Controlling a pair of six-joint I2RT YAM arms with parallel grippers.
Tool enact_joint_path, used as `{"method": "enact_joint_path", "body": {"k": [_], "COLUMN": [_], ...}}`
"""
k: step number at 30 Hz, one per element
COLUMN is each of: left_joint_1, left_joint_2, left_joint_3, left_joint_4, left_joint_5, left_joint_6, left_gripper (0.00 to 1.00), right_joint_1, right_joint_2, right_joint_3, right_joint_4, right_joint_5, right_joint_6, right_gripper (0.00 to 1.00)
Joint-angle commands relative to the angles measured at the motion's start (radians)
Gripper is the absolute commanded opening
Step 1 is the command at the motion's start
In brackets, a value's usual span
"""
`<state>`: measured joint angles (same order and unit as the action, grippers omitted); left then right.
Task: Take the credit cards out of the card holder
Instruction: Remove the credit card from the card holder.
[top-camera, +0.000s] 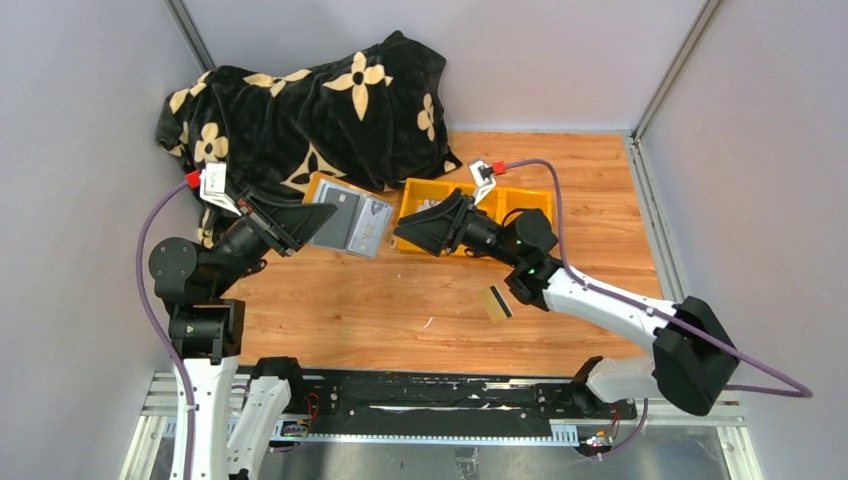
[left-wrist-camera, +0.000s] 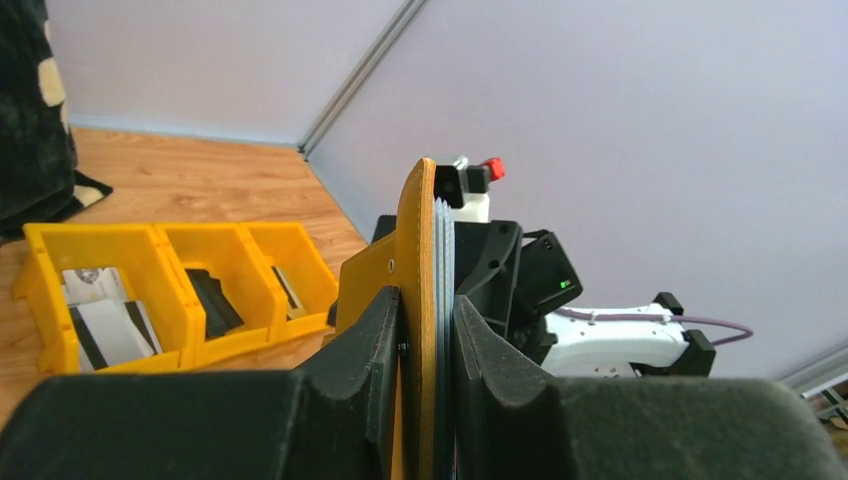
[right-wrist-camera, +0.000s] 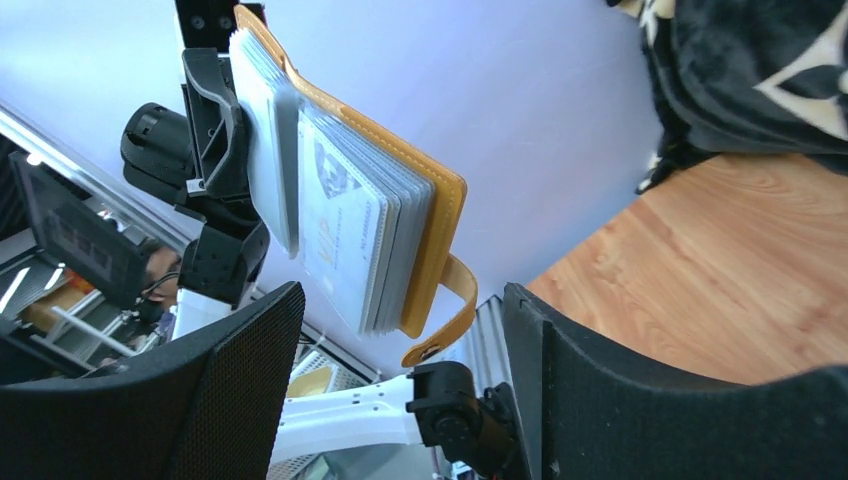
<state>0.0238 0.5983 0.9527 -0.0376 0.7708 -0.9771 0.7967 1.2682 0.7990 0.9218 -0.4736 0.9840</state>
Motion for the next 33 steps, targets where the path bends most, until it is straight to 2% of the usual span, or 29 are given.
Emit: {"method": "enact_joint_path", "body": {"k": [1, 12, 15, 16, 17, 19, 20, 21, 22, 23, 24, 25, 26, 27, 29, 30, 33], "left_joint_1": [-0.002, -0.004, -0.002, -0.003, -0.003, -0.004, -0.003, -0.004, -0.003, -0.004, -0.004, -0.004, -0.004, -0.003, -0.004, -0.004, -0.003], "left_joint_2": [-0.003, -0.003, -0.007, -0.008, -0.011, -0.016, -0.018, -0.02, -0.019, -0.015, -0.007, 0.006, 0.018, 0.027, 0.037, 0.038, 0.036], "left_joint_3": [0.009, 0.011, 0.008, 0.005, 0.003, -0.003, -0.003, -0.002, 0.0, 0.006, 0.019, 0.035, 0.05, 0.069, 0.102, 0.112, 0.144], "left_joint_4": [0.11, 0.136, 0.124, 0.11, 0.103, 0.077, 0.053, 0.031, 0.005, -0.028, -0.068, -0.106, -0.141, -0.173, -0.225, -0.239, -0.279], "left_joint_5": [0.027, 0.037, 0.036, 0.035, 0.033, 0.026, 0.022, 0.019, 0.02, 0.022, 0.028, 0.034, 0.04, 0.046, 0.055, 0.057, 0.053], "left_joint_6": [-0.068, -0.098, -0.088, -0.074, -0.068, -0.031, -0.01, 0.019, 0.052, 0.088, 0.131, 0.17, 0.213, 0.26, 0.342, 0.386, 0.474], "left_gripper": [0.0, 0.0, 0.0, 0.0, 0.0, 0.0, 0.09, 0.22, 0.42, 0.61, 0.73, 0.87, 0.96, 0.99, 1.0, 1.0, 1.0], "right_joint_1": [0.049, 0.106, 0.106, 0.105, 0.105, 0.103, 0.098, 0.092, 0.083, 0.069, 0.057, 0.041, 0.027, 0.014, 0.003, 0.005, 0.013], "right_joint_2": [0.063, 0.269, 0.297, 0.3, 0.304, 0.306, 0.304, 0.299, 0.291, 0.279, 0.266, 0.241, 0.22, 0.199, 0.148, 0.122, 0.082], "right_joint_3": [-0.006, 0.053, 0.073, 0.079, 0.084, 0.09, 0.09, 0.086, 0.081, 0.076, 0.074, 0.078, 0.085, 0.111, 0.175, 0.223, 0.396], "right_joint_4": [0.218, 0.588, 0.619, 0.616, 0.613, 0.609, 0.608, 0.606, 0.6, 0.586, 0.563, 0.521, 0.448, 0.36, 0.073, -0.192, -0.751], "right_joint_5": [0.035, 0.0, -0.014, -0.02, -0.027, -0.043, -0.05, -0.057, -0.068, -0.084, -0.107, -0.155, -0.183, -0.254, -0.349, -0.374, -0.332], "right_joint_6": [0.075, 0.283, 0.326, 0.338, 0.344, 0.357, 0.362, 0.365, 0.367, 0.368, 0.363, 0.353, 0.331, 0.298, 0.14, -0.026, -0.425], "right_gripper": [0.76, 0.77, 0.62, 0.51, 0.44, 0.24, 0.13, 0.06, 0.01, 0.0, 0.0, 0.0, 0.0, 0.0, 0.0, 0.0, 0.0]}}
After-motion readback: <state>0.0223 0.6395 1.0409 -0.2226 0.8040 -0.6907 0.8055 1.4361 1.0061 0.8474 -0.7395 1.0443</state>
